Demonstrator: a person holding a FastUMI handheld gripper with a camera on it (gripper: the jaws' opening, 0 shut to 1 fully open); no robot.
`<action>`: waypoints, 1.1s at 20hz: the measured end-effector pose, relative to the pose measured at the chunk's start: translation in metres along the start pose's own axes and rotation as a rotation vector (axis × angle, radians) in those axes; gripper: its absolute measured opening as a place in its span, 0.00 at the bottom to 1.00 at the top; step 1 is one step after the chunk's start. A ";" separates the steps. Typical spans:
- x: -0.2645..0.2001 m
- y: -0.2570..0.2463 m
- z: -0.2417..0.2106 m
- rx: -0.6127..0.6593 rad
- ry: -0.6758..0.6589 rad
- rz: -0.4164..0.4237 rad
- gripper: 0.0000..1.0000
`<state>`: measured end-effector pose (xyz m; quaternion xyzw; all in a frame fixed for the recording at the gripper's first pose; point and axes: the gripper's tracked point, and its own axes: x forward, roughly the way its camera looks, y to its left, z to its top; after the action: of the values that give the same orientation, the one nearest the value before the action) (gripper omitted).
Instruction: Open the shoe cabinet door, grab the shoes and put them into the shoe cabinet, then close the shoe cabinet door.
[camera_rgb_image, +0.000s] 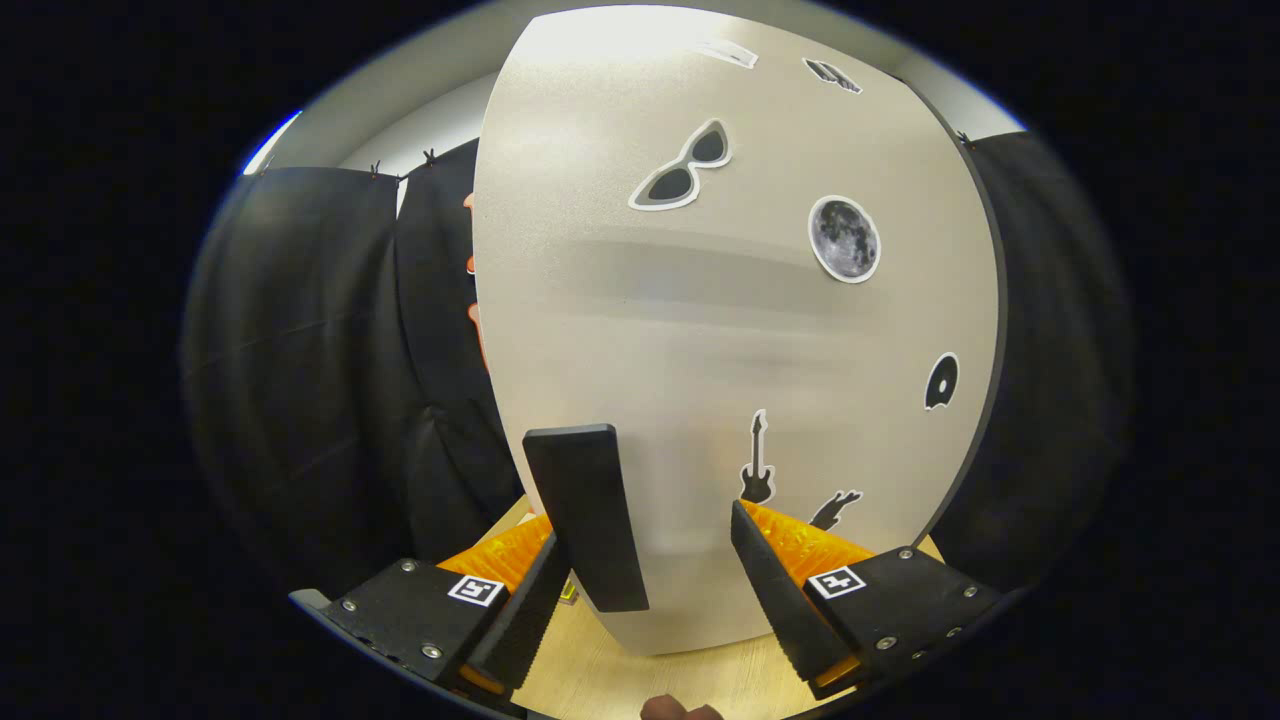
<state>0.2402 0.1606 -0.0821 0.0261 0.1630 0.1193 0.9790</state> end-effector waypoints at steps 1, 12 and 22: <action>0.000 0.002 -0.001 0.007 0.003 0.005 0.95; 0.009 0.003 -0.002 -0.003 -0.004 -0.034 0.96; 0.015 0.002 -0.003 0.030 0.006 -0.121 0.96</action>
<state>0.2527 0.1664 -0.0895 0.0306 0.1690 0.0575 0.9835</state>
